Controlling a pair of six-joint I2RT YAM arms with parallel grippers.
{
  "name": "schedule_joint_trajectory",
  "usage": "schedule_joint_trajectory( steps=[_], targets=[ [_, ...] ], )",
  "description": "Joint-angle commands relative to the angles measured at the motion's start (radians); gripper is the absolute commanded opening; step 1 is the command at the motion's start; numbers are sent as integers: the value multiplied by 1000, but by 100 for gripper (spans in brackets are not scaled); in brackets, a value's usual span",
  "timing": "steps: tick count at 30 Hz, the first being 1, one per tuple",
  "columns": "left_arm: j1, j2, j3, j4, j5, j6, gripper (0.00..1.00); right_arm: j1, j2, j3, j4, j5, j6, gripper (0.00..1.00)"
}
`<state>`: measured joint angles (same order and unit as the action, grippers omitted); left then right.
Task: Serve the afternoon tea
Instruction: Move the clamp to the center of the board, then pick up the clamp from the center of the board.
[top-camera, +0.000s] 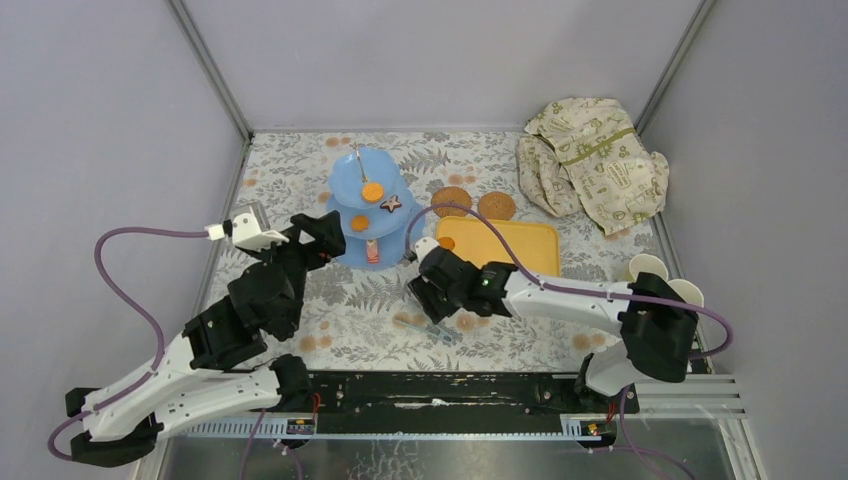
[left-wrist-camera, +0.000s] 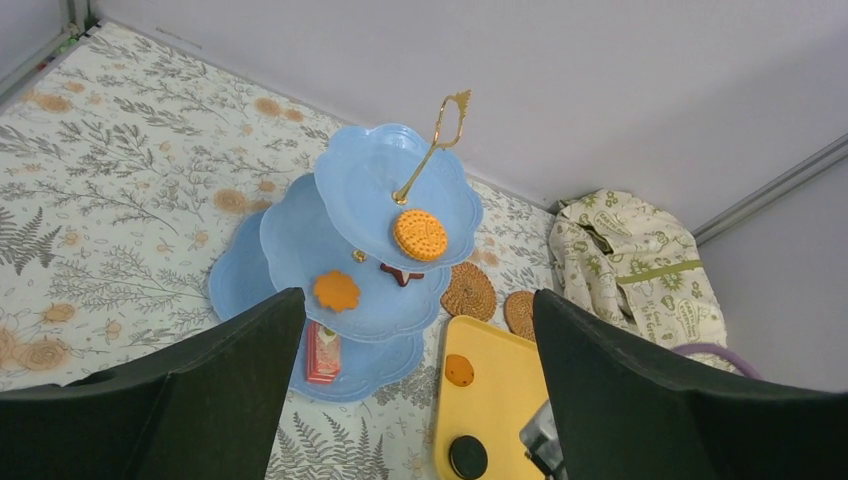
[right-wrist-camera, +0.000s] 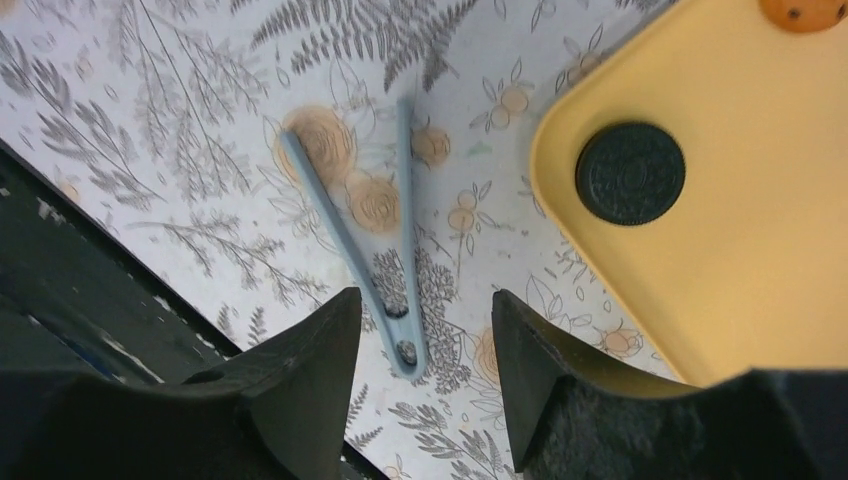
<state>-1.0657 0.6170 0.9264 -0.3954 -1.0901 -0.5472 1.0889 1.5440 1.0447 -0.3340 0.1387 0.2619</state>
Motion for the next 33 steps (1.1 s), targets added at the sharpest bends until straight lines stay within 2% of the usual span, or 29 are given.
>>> schedule_joint_trajectory(
  steps=[1,6,9,13,16,27,33],
  targets=[
    [4,-54,-59,155,-36,24,93,3,-87,-135,184,-54,-53,58],
    [4,-65,-76,215,-35,81,100,15,-159,-230,347,-41,-79,58],
    [5,-44,-66,220,-35,107,100,20,-176,-250,400,17,-100,57],
    [5,-32,-60,227,-20,127,100,20,-158,-271,467,53,-45,56],
    [4,-30,-63,243,-10,141,100,31,-120,-252,445,20,-39,56],
    [3,24,-24,193,12,180,100,123,-64,-285,424,142,-74,57],
    [4,48,-7,158,-4,157,100,128,-54,-328,446,108,-63,65]
  ],
)
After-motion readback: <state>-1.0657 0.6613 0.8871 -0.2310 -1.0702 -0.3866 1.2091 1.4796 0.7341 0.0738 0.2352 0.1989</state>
